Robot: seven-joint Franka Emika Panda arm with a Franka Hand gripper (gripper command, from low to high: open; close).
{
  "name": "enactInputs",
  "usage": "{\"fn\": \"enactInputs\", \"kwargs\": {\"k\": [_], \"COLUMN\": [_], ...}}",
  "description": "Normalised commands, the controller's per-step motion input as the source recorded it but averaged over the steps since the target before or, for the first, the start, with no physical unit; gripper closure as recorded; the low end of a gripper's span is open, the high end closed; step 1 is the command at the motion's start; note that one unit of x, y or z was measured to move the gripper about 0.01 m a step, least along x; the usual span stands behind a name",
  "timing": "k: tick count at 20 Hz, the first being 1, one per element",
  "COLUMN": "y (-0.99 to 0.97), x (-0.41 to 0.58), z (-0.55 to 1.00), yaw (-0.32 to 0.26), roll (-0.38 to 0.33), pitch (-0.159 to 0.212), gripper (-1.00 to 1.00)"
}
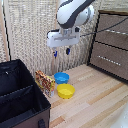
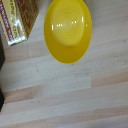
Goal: With caution, bring your gripper towards the upper drawer's hold. Grasp the drawer hold tightly with your gripper tool. Pull the drawer in your direction to reveal the contents of the top drawer.
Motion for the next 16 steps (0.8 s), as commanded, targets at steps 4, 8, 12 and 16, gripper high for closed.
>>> {"fn": "enactInputs", "kwargs": {"k": [4,8,12,16], "y": [0.08,0.09,0.07,0.05], "x": [0.047,0.064,0.066,0.018], "z": [0.22,0.34,0.34,0.29], "yaw": [0.037,0.077,0.063,0.074], "roll": [-0.256,-0.316,-0.317,-0.333], "pitch": [0.009,0.000,0.020,0.029], "gripper": [-1.00,-1.00,-1.00,-1.00]}}
